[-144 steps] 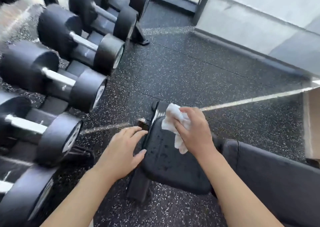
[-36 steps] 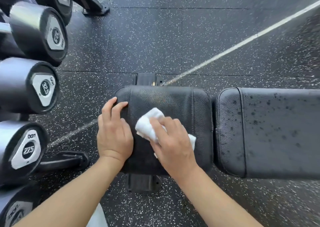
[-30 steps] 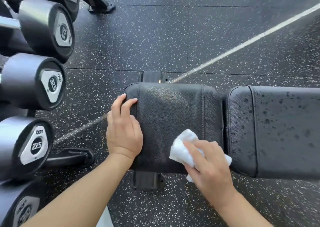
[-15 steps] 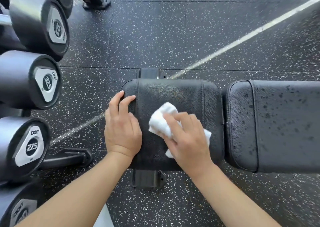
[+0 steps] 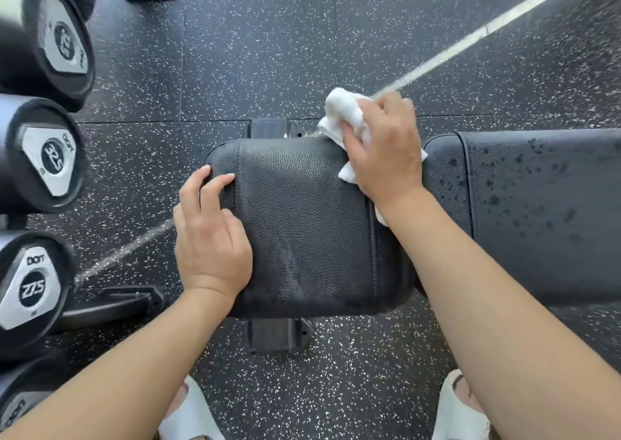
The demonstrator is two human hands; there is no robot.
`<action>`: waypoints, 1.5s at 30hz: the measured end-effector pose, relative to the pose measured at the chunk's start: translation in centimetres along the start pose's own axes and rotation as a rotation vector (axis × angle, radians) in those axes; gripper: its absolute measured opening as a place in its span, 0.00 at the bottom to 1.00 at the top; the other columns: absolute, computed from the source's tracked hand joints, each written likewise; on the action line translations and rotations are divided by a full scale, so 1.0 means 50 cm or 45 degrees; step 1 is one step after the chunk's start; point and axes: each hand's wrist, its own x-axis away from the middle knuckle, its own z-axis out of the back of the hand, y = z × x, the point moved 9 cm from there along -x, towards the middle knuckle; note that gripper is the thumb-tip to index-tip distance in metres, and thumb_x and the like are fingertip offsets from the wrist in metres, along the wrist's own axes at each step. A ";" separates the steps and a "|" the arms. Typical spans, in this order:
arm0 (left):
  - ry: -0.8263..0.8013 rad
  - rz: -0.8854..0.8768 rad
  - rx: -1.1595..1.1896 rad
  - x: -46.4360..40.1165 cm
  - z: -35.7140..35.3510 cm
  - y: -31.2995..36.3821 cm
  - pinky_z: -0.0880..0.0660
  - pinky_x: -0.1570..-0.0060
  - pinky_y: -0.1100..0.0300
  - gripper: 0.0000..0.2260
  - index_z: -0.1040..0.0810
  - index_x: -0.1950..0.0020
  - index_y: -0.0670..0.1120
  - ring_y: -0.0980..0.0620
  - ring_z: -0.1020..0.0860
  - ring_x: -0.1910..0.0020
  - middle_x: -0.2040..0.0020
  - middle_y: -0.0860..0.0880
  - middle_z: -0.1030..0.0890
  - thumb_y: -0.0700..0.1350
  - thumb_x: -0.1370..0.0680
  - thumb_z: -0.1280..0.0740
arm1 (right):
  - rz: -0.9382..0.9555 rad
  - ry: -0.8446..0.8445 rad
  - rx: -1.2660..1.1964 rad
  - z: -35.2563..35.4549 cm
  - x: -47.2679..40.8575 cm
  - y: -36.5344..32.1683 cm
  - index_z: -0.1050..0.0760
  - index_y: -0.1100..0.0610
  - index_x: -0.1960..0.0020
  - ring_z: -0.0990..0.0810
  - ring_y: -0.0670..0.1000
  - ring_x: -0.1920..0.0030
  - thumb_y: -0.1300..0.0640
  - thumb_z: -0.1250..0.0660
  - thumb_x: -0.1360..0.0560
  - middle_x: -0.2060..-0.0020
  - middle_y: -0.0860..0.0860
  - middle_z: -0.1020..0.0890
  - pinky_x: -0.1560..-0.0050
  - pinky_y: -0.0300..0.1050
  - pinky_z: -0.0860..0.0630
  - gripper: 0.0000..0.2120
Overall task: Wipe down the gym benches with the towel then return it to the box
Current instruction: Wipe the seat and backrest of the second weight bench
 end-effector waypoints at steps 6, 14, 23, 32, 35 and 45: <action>0.011 0.004 0.002 -0.001 0.003 0.000 0.32 0.39 0.50 0.22 0.29 0.28 0.53 0.45 0.31 0.31 0.23 0.52 0.35 0.44 0.22 0.45 | 0.059 0.004 -0.121 0.058 0.198 -0.020 0.22 0.61 0.33 0.29 0.55 0.53 0.57 0.30 0.20 0.47 0.56 0.24 0.52 0.48 0.29 0.16; -0.005 0.017 -0.038 -0.002 0.001 0.000 0.38 0.40 0.59 0.22 0.29 0.28 0.52 0.44 0.30 0.32 0.23 0.52 0.35 0.45 0.22 0.46 | 0.238 -0.160 -0.116 0.035 0.360 -0.143 0.18 0.60 0.37 0.27 0.56 0.59 0.56 0.33 0.20 0.49 0.55 0.20 0.61 0.56 0.27 0.14; -0.010 0.048 -0.028 -0.006 0.003 0.000 0.35 0.40 0.56 0.23 0.28 0.29 0.53 0.45 0.31 0.31 0.23 0.52 0.34 0.45 0.23 0.47 | 0.389 -0.237 -0.212 0.002 0.310 -0.228 0.19 0.61 0.36 0.25 0.59 0.58 0.55 0.33 0.19 0.47 0.56 0.19 0.59 0.56 0.26 0.14; -0.010 0.032 0.004 -0.001 0.004 -0.006 0.40 0.35 0.63 0.21 0.29 0.28 0.54 0.46 0.31 0.31 0.23 0.53 0.35 0.43 0.21 0.44 | 0.570 -0.325 -0.171 0.063 0.356 -0.089 0.21 0.60 0.33 0.25 0.59 0.57 0.55 0.31 0.20 0.45 0.53 0.25 0.56 0.57 0.26 0.17; -0.028 0.005 0.051 -0.007 0.007 -0.007 0.49 0.34 0.76 0.21 0.26 0.29 0.50 0.43 0.30 0.31 0.24 0.49 0.33 0.40 0.22 0.42 | 0.752 -0.331 -0.197 0.007 0.351 -0.213 0.20 0.60 0.37 0.26 0.57 0.58 0.54 0.31 0.20 0.47 0.54 0.21 0.60 0.54 0.30 0.15; -0.063 0.005 0.096 -0.001 0.010 -0.005 0.48 0.36 0.72 0.20 0.25 0.29 0.53 0.44 0.30 0.30 0.23 0.51 0.34 0.40 0.19 0.43 | 0.958 -0.550 -0.158 0.044 0.364 -0.167 0.23 0.60 0.33 0.24 0.55 0.55 0.58 0.27 0.27 0.42 0.53 0.22 0.57 0.53 0.25 0.23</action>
